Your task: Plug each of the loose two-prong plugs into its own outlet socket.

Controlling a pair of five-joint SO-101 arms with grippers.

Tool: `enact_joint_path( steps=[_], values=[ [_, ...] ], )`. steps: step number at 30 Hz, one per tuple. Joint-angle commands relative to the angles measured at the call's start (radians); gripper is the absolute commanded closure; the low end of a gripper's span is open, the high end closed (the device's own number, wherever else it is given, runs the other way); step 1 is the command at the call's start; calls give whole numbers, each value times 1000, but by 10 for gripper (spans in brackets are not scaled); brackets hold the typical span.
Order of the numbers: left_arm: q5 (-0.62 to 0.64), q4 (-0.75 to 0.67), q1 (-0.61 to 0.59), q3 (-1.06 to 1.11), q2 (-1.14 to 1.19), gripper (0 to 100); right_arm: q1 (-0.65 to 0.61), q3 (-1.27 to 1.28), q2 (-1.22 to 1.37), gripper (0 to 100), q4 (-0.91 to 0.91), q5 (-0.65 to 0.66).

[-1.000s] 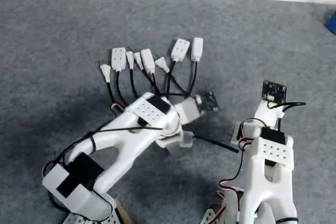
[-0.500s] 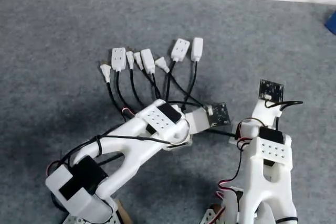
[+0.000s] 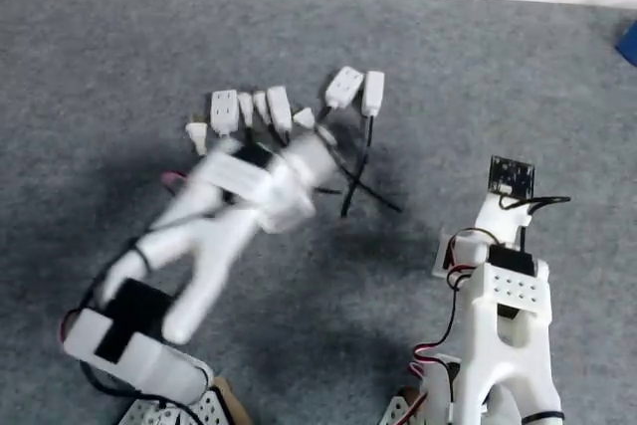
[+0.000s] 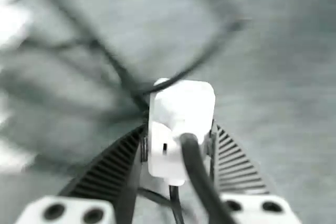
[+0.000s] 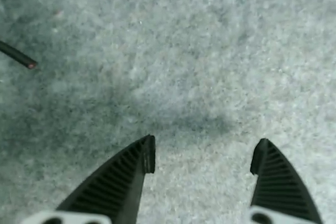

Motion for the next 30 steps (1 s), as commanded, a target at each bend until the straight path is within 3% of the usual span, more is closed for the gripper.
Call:
enact_joint_path(
  steps=[1, 7, 15, 22, 30],
  values=[
    [-5, 98, -344, -255, -5, 995, -10, -2, -22, 709, -27, 12],
    [-9, 129, -676, -473, -5, 995, -25, -2, -22, 709, -27, 12],
    [-9, 68, -946, -654, 114, 995, -42, -1, -22, 709, -27, 12],
    [-9, 69, -1059, -1061, 526, 995, -42, 1, -22, 709, -25, 12],
    [-6, 190, -1061, -1664, 1012, 995, -120, -1, -22, 709, 27, 12]
  ],
)
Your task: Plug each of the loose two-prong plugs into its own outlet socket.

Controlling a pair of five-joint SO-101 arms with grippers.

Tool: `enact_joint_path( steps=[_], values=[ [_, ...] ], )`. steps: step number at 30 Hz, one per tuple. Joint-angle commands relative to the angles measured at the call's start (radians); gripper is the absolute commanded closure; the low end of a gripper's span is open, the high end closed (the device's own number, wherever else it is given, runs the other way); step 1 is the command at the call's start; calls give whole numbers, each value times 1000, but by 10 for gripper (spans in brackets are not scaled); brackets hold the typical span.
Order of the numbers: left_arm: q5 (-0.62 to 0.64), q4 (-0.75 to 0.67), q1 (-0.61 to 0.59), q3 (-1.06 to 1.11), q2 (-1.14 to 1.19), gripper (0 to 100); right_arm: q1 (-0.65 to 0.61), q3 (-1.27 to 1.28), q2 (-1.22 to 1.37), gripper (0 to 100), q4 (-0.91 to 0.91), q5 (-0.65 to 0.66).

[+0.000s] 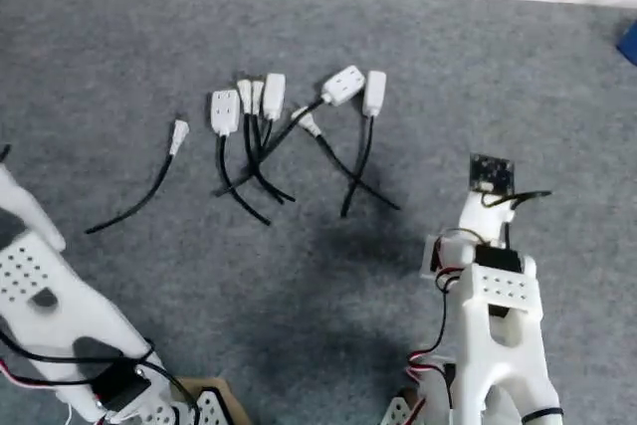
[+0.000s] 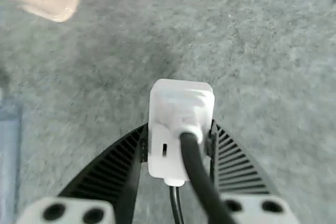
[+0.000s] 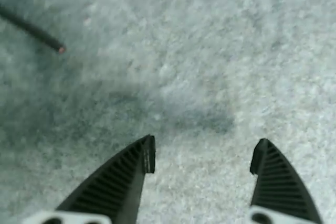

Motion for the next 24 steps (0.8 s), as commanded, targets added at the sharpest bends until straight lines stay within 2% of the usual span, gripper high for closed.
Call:
enact_joint_path(
  steps=[1, 7, 9, 13, 15, 24],
  values=[
    [-3, 78, -8, -394, 209, 995, -30, -5, -22, 709, 16, 12],
    [0, 87, -45, -567, 371, 983, -30, -5, -22, 709, 19, 12],
    [-3, 87, -73, -584, 381, 923, -30, -5, -22, 709, 19, 12],
    [-5, 87, -133, -588, 380, 739, -30, -5, -22, 709, 19, 14],
    [-5, 87, -162, -590, 378, 697, -30, -5, -22, 709, 19, 14],
    [-2, 104, -206, -711, 384, 689, -30, -5, -22, 709, 21, 14]
  ],
)
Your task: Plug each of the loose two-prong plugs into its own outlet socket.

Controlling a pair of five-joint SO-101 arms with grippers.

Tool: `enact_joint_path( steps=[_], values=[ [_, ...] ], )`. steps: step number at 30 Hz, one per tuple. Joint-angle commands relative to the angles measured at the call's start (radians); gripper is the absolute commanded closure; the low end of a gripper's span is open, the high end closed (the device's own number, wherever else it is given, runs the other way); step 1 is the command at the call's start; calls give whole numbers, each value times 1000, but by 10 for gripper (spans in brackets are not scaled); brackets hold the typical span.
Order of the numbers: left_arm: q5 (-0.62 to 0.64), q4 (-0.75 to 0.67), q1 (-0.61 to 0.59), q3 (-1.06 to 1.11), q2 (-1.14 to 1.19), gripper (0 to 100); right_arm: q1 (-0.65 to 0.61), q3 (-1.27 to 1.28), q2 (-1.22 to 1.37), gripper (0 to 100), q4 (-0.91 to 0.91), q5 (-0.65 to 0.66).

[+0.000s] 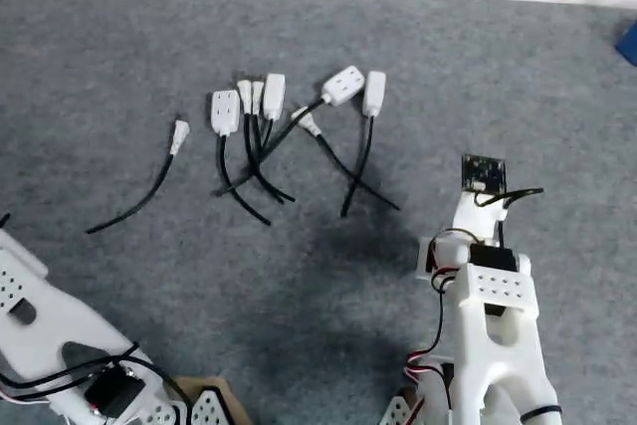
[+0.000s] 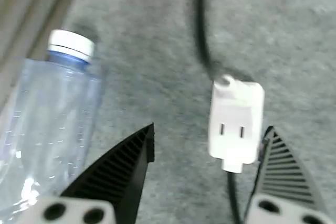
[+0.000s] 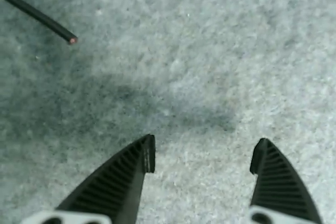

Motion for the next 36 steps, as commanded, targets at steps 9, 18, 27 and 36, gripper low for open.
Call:
enact_joint_path(
  steps=[9, 18, 27, 36],
  values=[
    [69, 462, 68, -110, -171, 749, -64, -110, -22, 709, 154, 14],
    [279, 563, 189, -84, -430, 796, -139, -318, -22, 709, 314, 6],
    [315, 562, 504, 420, -625, 796, -263, -616, 183, 709, 417, -8],
    [313, 471, 831, 751, -791, 796, -314, -1454, 857, 709, 668, -37]
  ],
)
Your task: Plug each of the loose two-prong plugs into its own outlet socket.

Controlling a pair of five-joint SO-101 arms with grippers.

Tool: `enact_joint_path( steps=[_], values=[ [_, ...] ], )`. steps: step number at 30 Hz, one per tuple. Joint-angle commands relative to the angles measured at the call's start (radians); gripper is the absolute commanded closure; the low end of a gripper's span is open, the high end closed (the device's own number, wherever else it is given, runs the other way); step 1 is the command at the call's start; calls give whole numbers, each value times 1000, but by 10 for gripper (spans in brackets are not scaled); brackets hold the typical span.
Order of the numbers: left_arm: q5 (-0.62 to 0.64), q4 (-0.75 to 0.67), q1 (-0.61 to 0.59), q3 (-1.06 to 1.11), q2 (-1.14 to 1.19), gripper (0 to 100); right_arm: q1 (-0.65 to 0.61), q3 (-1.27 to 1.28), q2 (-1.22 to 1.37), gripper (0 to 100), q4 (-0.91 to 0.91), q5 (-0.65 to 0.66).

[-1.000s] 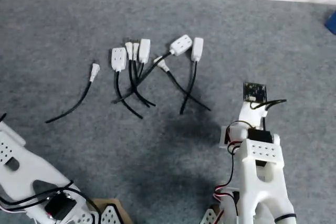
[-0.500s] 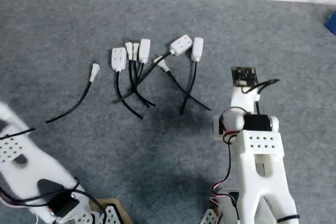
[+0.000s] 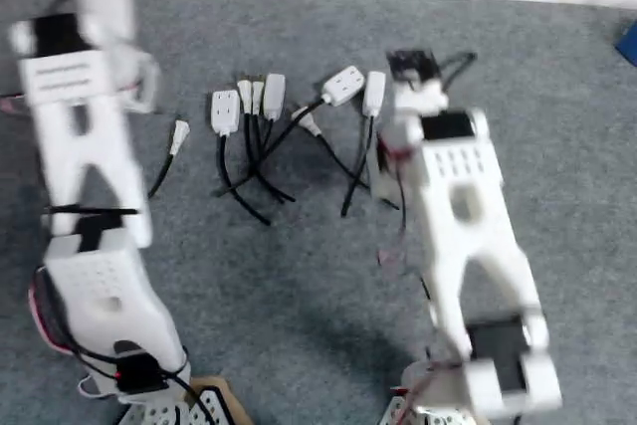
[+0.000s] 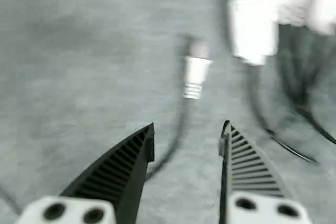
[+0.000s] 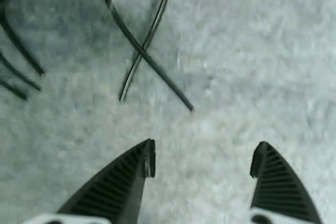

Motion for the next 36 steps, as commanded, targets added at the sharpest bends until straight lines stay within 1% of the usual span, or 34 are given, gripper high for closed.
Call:
enact_joint_path(
  steps=[1, 4, 7, 9, 13, 18, 21, 23, 25, 27, 28, 30, 33, 36],
  values=[
    [9, -126, 105, 114, -19, 796, -7, -409, 248, 709, 117, -14],
    [8, -252, 114, 160, 85, 796, 2, -558, 348, 709, 203, -61],
    [-35, -318, 113, 159, 199, 796, 12, -573, 360, 709, 166, -60],
    [-41, -341, 114, 150, 246, 796, 13, -559, 363, 709, 130, -43],
    [-43, -331, 140, 68, 266, 796, 10, -513, 395, 709, 16, -6],
    [-46, -213, 229, -42, 254, 796, 1, -547, 506, 709, -70, -12],
    [-48, -192, 309, -127, 254, 793, 33, -588, 550, 709, -33, -12],
    [-52, -201, 361, -179, 260, 748, 108, -616, 547, 709, 30, -14],
    [-94, -250, 426, -186, 271, 658, 208, -650, 530, 709, 102, -43],
    [-123, -344, 483, -183, 306, 586, 263, -656, 489, 709, 177, -32],
    [-126, -399, 506, -183, 332, 571, 266, -638, 463, 709, 216, -12],
    [-124, -496, 536, -183, 397, 572, 268, -562, 400, 709, 248, 20],
    [-124, -617, 550, -185, 499, 569, 269, -374, 263, 709, 193, 32],
    [-124, -698, 536, -185, 564, 571, 259, -73, 94, 709, 42, 48]
  ],
)
